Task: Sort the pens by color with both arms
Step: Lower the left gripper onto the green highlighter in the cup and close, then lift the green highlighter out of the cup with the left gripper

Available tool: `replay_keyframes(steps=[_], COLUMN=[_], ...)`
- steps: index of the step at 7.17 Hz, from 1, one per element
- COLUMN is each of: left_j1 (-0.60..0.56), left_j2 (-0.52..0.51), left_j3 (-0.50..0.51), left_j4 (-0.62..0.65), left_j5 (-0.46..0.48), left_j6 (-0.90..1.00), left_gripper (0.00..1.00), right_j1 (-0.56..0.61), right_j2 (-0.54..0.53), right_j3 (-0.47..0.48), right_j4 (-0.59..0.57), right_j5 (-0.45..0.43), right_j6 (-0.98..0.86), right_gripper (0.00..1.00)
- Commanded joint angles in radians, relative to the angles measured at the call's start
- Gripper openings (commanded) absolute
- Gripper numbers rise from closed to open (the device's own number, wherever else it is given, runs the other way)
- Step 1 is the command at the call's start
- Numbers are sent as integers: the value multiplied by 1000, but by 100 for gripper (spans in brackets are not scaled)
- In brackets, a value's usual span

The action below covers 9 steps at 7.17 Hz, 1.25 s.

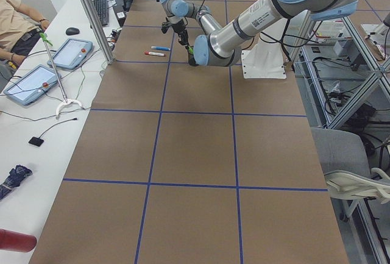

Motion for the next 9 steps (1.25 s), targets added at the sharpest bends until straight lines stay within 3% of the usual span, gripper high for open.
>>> replay_keyframes(steps=[1,3,6,9], left_j1=[-1,-5,-39,-136], left_j2=[1,8,53,128], left_j3=[-21,-77,-250,-492], left_j4=[2,13,92,104], left_j5=[0,2,-21,-113], left_j6=[0,-2,-3,-24], left_gripper=[0,0,0,0], right_j1=[1,1,1,1], right_j2=[1,2,1,-1], right_j3=[2,3,6,8], right_j4=[0,-1,-1,0], right_j5=[2,2,2,2], right_j6=[0,0,0,0], right_gripper=[99,99,99,99])
